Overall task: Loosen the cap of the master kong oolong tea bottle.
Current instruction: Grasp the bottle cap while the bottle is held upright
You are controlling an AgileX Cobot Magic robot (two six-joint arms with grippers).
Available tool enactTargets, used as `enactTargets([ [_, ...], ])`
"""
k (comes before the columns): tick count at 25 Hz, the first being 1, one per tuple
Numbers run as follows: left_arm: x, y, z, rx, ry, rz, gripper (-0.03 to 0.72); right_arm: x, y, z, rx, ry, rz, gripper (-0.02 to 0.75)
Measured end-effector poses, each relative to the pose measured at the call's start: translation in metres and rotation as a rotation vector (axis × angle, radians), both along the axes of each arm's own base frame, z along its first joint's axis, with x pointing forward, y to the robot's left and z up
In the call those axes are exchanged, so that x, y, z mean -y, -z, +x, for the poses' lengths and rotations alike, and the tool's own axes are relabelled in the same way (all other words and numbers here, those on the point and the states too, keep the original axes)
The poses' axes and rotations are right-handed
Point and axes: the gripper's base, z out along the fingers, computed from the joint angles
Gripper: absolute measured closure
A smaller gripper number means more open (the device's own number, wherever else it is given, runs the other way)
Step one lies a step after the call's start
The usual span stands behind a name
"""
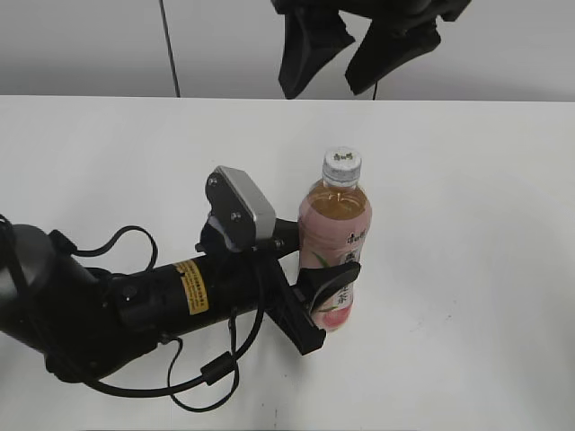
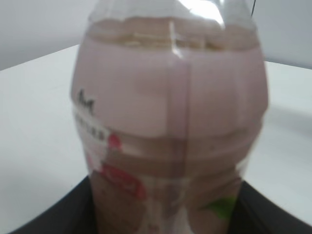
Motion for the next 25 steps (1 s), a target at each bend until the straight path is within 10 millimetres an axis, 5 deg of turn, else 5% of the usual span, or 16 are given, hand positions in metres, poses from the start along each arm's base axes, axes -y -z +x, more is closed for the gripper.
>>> enactTargets([
  [5, 0.0, 0.0, 0.0, 0.0, 0.0, 0.0, 0.307, 0.001, 0.013, -0.002, -0.127, 0.207, 0.018, 0.215],
  [15, 0.0, 0.0, 0.0, 0.0, 0.0, 0.0, 0.307, 0.005, 0.044, -0.008, -0.241, 0.271, -0.038, 0.219],
  [25, 0.0, 0.0, 0.0, 0.0, -0.002, 0.0, 0.307, 0.005, 0.045, -0.009, -0.245, 0.262, -0.035, 0.44],
])
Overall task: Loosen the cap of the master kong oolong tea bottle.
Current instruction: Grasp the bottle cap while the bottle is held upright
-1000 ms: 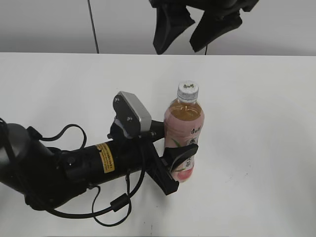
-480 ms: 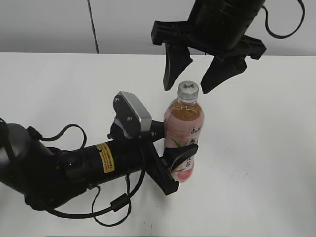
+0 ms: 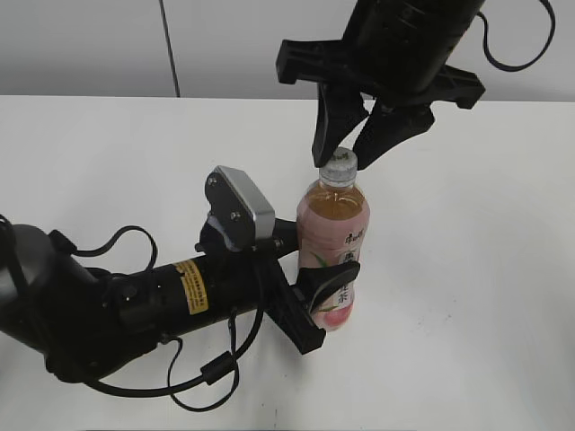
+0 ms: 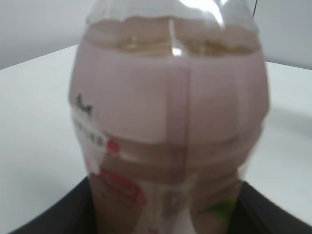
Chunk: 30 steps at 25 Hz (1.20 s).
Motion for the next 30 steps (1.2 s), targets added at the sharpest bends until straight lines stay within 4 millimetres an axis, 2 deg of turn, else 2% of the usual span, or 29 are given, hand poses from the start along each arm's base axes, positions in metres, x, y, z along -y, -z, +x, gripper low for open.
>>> enactTargets([
  [8, -0.0001, 0.0002, -0.0002, -0.002, 0.001, 0.001, 0.307, 0.0022, 0.0042, -0.0041, 0.012, -0.038, 0.003, 0.463],
  [13, -0.0002, 0.0002, -0.0002, -0.002, 0.0, 0.001, 0.307, 0.0024, 0.0045, -0.0043, 0.06, -0.166, -0.008, 0.465],
  [21, -0.0002, 0.0002, -0.0001, -0.002, -0.001, 0.001, 0.307, 0.0023, 0.0048, -0.0045, 0.206, -0.575, -0.044, 0.465],
  [27, -0.0002, 0.0002, -0.0001, -0.002, -0.001, 0.001, 0.307, 0.0039, 0.0055, -0.0037, 0.372, -1.044, -0.109, 0.465],
  [30, -0.0002, 0.0003, -0.0001, -0.002, -0.001, 0.002, 0.307, 0.0053, 0.0061, -0.0029, 0.429, -1.216, -0.144, 0.465],
])
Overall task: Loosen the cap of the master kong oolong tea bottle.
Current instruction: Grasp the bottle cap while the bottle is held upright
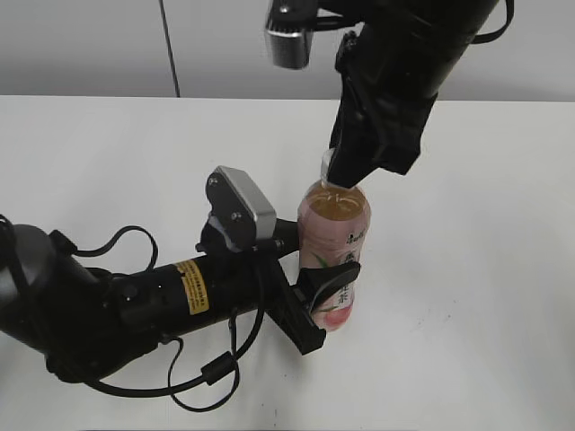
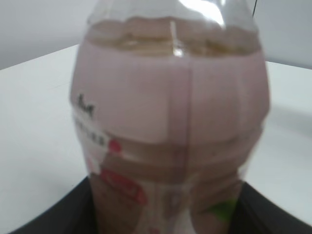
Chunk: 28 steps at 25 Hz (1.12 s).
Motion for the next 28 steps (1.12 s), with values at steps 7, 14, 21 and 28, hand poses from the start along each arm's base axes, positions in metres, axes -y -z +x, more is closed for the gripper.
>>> enactTargets([
  [7, 0.0, 0.0, 0.0, 0.001, 0.001, 0.0, 0.307, 0.002, 0.001, 0.001, 0.096, -0.245, -0.06, 0.465],
  [14, 0.001, 0.0, 0.0, 0.002, 0.004, -0.001, 0.307, 0.001, -0.005, 0.001, 0.024, 0.007, -0.026, 0.378],
  [21, 0.001, 0.0, 0.0, 0.003, 0.004, -0.002, 0.307, -0.002, -0.049, -0.003, -0.117, 0.542, 0.193, 0.136],
  [28, 0.001, 0.0, 0.0, 0.003, 0.004, -0.002, 0.307, 0.0, -0.04, -0.007, -0.344, 1.069, 0.234, 0.229],
])
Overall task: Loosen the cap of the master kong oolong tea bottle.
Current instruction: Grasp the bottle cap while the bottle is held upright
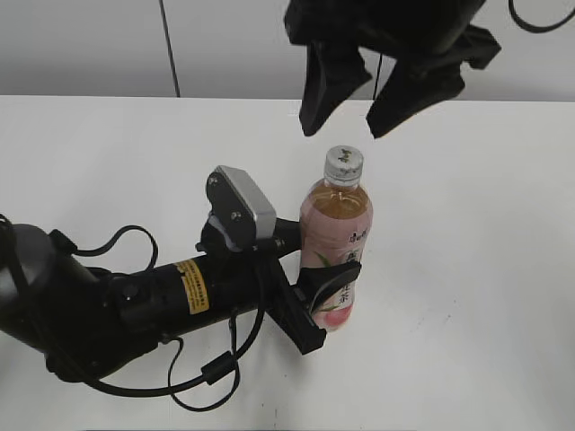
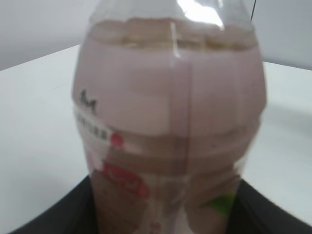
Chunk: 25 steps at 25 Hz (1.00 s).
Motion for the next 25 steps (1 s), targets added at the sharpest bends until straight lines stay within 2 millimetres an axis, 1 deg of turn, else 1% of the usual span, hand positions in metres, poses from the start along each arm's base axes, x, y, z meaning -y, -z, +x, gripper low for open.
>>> enactTargets([
  [3, 0.0, 0.0, 0.0, 0.0, 0.0, 0.0, 0.3, 0.003, 0.017, -0.003, -0.061, 0.042, -0.034, 0.234],
  [5, 0.0, 0.0, 0.0, 0.0, 0.0, 0.0, 0.309, 0.005, 0.025, -0.004, -0.083, 0.067, -0.063, 0.234],
  [11, 0.0, 0.0, 0.0, 0.0, 0.0, 0.0, 0.309, 0.004, 0.027, -0.004, -0.113, 0.099, -0.048, 0.234],
  [17, 0.0, 0.0, 0.0, 0.0, 0.0, 0.0, 0.309, -0.003, 0.039, 0.0, -0.17, 0.118, -0.043, 0.234],
  [21, 0.0, 0.0, 0.0, 0.0, 0.0, 0.0, 0.309, -0.003, 0.037, 0.001, -0.165, 0.122, -0.04, 0.236],
  [25, 0.0, 0.0, 0.0, 0.0, 0.0, 0.0, 0.309, -0.004, 0.031, 0.003, -0.142, 0.127, -0.03, 0.236],
])
